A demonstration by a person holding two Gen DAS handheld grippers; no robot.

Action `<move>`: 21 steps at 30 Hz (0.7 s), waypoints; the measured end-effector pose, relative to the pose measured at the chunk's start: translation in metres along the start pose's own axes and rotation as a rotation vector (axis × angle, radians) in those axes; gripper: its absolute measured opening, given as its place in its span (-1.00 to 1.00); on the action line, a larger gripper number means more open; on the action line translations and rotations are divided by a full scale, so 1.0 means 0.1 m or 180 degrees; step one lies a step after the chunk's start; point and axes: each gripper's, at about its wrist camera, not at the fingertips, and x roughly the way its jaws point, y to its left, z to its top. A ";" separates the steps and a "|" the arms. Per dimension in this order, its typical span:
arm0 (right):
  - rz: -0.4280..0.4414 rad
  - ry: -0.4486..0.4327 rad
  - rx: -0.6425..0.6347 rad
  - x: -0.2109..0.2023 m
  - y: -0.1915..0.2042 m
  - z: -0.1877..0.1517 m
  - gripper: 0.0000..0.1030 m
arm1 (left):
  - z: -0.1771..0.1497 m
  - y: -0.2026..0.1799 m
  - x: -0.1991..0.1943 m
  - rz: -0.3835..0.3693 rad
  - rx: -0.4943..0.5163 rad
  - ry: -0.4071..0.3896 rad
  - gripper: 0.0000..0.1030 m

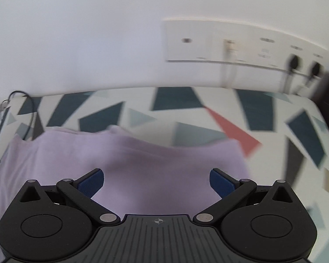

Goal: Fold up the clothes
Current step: 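Position both open grippers at the folded cardigan's edge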

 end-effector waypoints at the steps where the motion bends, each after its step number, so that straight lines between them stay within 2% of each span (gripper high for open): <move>1: -0.0047 0.0009 0.0052 -0.05 -0.08 -0.07 0.98 | 0.04 0.00 0.02 0.0012 -0.0035 0.0016 0.99; 5: -0.0227 0.0076 0.0243 -0.18 -0.37 -0.35 0.98 | 0.14 0.00 0.11 0.0026 -0.0157 0.0060 0.99; 9: -0.0254 0.0034 0.0346 -0.26 -0.60 -0.58 0.98 | 0.17 0.03 0.17 0.0044 -0.0188 0.0112 0.99; 12: -0.0112 -0.0022 0.0422 -0.27 -0.77 -0.73 0.98 | 0.19 0.12 0.20 0.0031 -0.0252 0.0159 0.99; 15: 0.0169 -0.0090 0.0444 -0.21 -0.90 -0.86 0.98 | 0.21 0.22 0.22 -0.0093 -0.0352 0.0225 0.99; 21: 0.0367 0.0074 0.0592 0.06 -1.03 -0.96 0.99 | 0.26 0.16 0.34 -0.0161 -0.0214 0.0293 0.99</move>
